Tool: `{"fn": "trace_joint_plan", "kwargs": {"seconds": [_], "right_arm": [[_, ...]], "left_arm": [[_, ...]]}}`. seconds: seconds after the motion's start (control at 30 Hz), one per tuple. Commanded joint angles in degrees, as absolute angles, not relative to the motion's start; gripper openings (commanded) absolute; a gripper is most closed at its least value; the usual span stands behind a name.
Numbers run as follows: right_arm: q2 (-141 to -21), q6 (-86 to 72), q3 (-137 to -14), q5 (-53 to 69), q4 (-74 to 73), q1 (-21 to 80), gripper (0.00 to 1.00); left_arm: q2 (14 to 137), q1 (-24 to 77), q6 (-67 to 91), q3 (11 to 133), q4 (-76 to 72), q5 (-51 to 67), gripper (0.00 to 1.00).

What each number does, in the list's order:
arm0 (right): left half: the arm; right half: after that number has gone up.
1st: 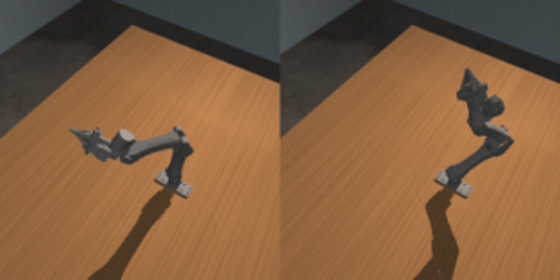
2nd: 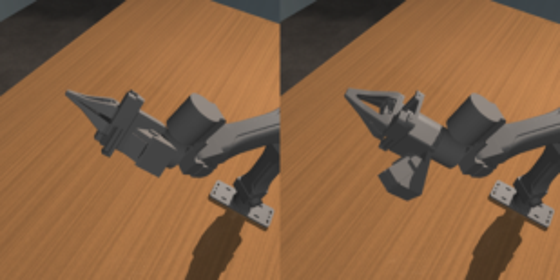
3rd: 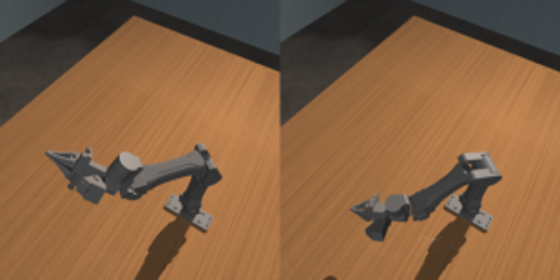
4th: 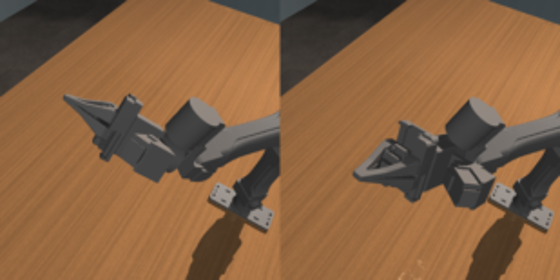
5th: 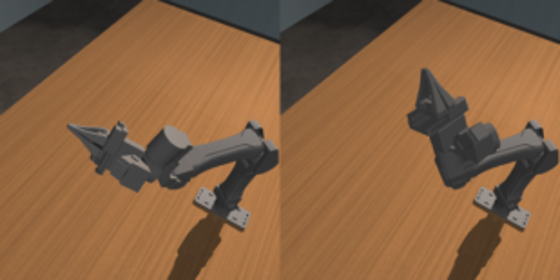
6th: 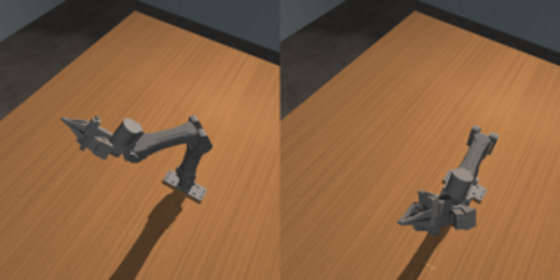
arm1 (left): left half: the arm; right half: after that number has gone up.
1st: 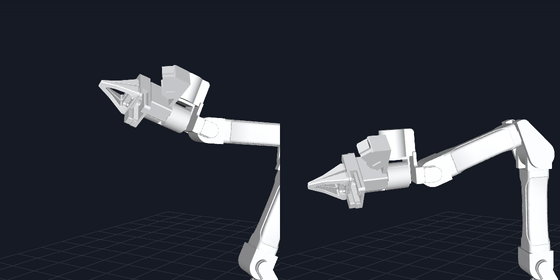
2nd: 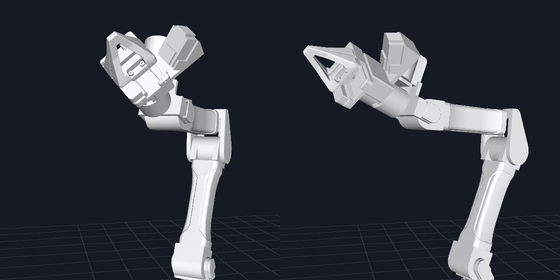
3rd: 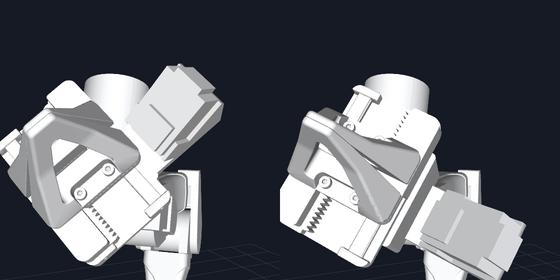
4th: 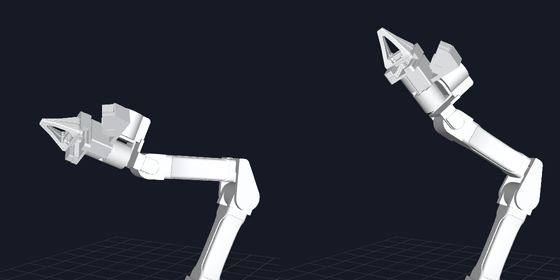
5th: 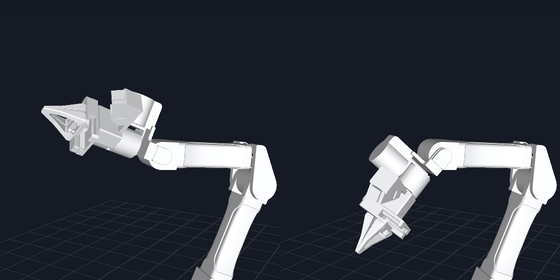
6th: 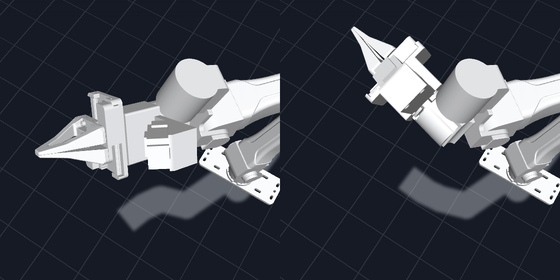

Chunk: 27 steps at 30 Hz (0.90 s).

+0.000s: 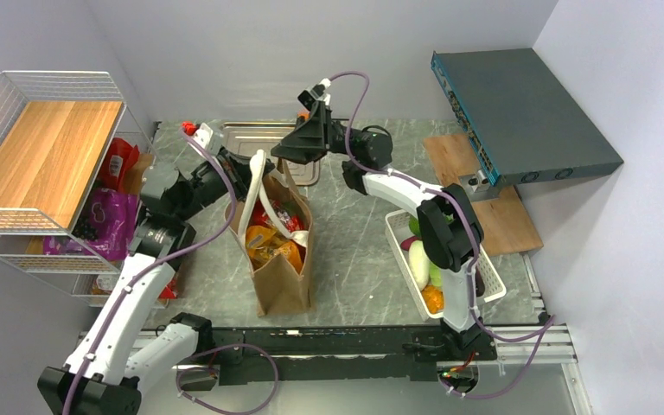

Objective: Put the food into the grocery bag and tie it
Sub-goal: Tie the grocery bag at the center of the board.

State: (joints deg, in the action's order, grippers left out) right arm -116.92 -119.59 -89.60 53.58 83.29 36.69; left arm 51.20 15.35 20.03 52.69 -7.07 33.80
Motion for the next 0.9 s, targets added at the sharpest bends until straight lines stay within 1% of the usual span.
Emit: {"fn": "trace_joint_plan", "kwargs": {"seconds": [0.0, 0.13, 0.2, 0.3, 0.4, 0.5, 0.6, 0.67, 0.87], "right_arm": [[-111.9, -122.2, -90.6, 55.5, 91.9, 35.4, 0.49], [-110.9, -120.9, -89.3, 57.4, 90.7, 34.2, 0.49], [-109.2, -115.7, -88.4, 60.6, 84.6, 34.0, 0.49], [-105.1, -102.7, -86.4, 64.4, 71.2, 34.1, 0.49], [-101.7, -88.1, -84.5, 65.0, 58.3, 34.1, 0.49], [-98.2, -72.1, -84.1, 62.0, 40.2, 34.1, 0.49], [-96.3, -56.4, -86.0, 57.6, 25.0, 34.7, 0.48], [-96.4, -52.1, -86.7, 57.1, 22.2, 35.6, 0.47], [-98.1, -51.2, -86.3, 58.5, 22.6, 36.7, 0.46]], "left_arm": [[49.8, 15.7, 16.3, 58.3, -3.0, 32.7, 0.00], [50.3, 15.7, 14.5, 61.3, 3.1, 31.6, 0.00], [51.0, 15.7, 12.4, 63.9, 8.0, 30.8, 0.00], [52.1, 15.7, 8.0, 68.4, 16.2, 29.6, 0.00], [54.0, 15.7, 2.7, 73.6, 25.0, 27.4, 0.00], [56.2, 15.7, -2.6, 78.6, 33.1, 24.2, 0.00], [56.7, 15.7, -3.7, 80.3, 36.0, 19.6, 0.00], [56.5, 15.7, -3.0, 80.1, 35.3, 17.9, 0.00], [58.1, 15.7, -0.9, 83.2, 36.8, 11.8, 0.00]]}}
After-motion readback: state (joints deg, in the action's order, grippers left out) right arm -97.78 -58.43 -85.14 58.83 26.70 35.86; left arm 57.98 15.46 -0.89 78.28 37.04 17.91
